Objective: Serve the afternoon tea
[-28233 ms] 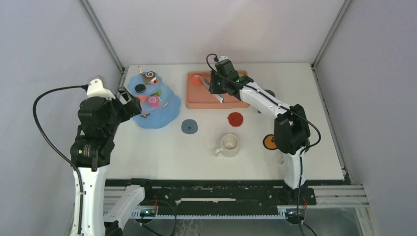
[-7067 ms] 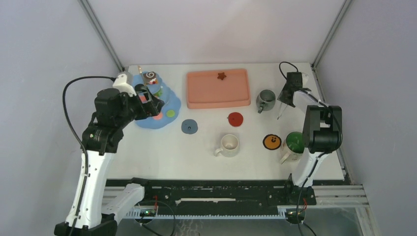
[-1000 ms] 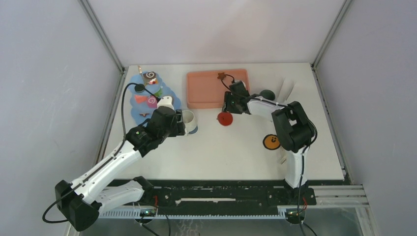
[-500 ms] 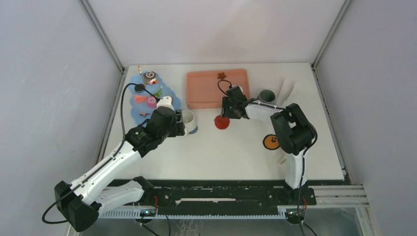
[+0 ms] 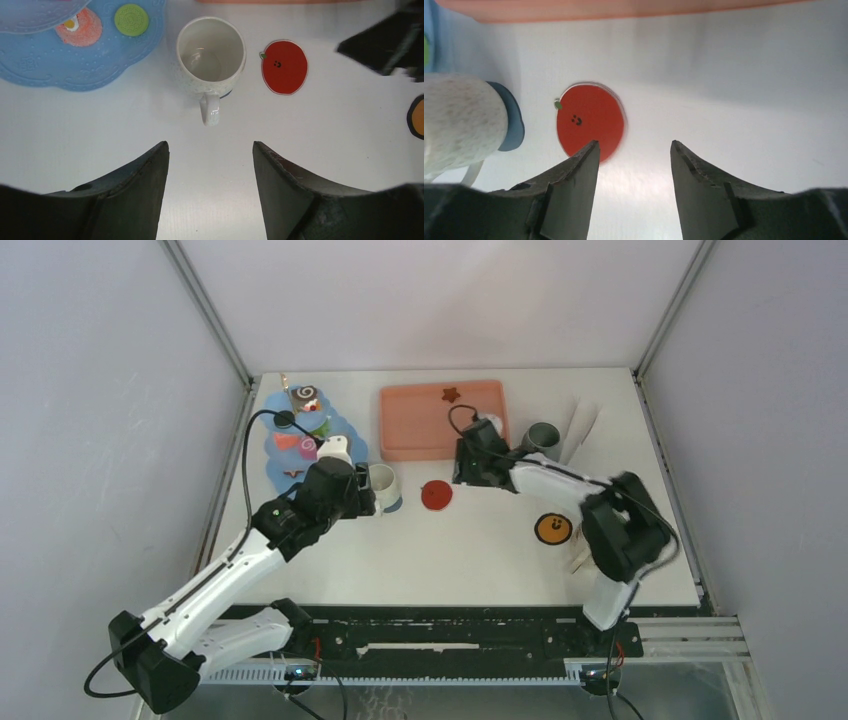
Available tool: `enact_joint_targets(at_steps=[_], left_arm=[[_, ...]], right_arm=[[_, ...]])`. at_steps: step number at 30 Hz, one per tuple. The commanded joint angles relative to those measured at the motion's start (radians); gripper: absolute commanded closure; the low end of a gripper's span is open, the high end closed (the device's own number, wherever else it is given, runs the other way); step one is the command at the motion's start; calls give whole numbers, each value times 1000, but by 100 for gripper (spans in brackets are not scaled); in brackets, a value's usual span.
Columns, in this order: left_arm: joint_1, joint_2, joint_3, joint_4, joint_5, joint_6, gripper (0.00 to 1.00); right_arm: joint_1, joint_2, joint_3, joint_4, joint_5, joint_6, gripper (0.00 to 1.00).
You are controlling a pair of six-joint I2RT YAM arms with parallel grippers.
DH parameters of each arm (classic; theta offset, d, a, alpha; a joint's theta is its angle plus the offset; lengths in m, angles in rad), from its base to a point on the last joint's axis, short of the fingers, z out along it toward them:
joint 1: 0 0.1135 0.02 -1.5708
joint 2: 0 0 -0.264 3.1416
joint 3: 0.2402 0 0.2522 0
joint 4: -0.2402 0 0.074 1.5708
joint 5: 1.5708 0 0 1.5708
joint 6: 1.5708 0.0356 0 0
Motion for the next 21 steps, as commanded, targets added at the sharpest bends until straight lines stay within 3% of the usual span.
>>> enact_joint_targets(at_steps=[1,6,10,14,21], left_arm=[[-3,-35,39,18,14,-8,33],[-3,-38,64,39,40,3,32],[-3,-16,90,50,63,15,32],[-4,-2,100,66,78,26,32],[-3,21,99,68,80,45,32]], right_arm=[[-55,-318,-105,-83,190,-1,37],[-204,-602,-387,-205,240,117,36],[-250,-760,-516,-263,261,174,34],[-272,-736,-519,-272,251,147,32],[-284,-554,-442,-329,276,146,25]])
